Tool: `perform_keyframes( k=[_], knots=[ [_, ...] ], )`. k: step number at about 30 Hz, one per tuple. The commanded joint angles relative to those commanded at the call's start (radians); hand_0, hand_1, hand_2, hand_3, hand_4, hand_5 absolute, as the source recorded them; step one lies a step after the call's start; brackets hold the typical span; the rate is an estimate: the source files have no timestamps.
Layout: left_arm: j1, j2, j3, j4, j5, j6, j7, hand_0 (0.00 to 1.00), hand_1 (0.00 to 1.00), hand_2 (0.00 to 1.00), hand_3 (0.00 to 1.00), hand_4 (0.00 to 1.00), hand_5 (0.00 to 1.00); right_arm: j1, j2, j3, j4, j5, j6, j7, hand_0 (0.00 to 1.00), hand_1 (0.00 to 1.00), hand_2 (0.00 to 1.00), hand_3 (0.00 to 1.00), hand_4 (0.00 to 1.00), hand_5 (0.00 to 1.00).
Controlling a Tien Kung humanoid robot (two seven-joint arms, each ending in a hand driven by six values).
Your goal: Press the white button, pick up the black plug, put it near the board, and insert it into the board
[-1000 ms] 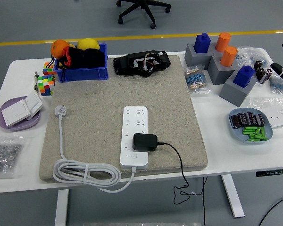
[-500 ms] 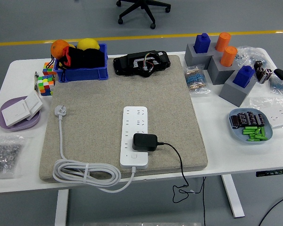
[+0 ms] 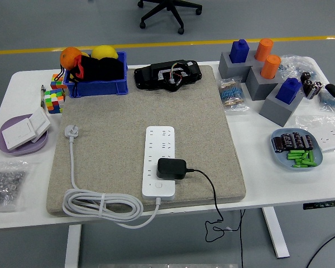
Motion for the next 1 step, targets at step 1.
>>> perform_keyframes(
  k=[1],
  knots=[
    [-0.001,0.0,0.0,0.0,0.0,0.0,0.0,0.81,0.78,0.735,0.785,0.589,0.529,0.001,0.0,0.0,0.001,0.0,0.0,0.0,0.938,0.815,0.78,0.791,0.951,0.659]
  ],
)
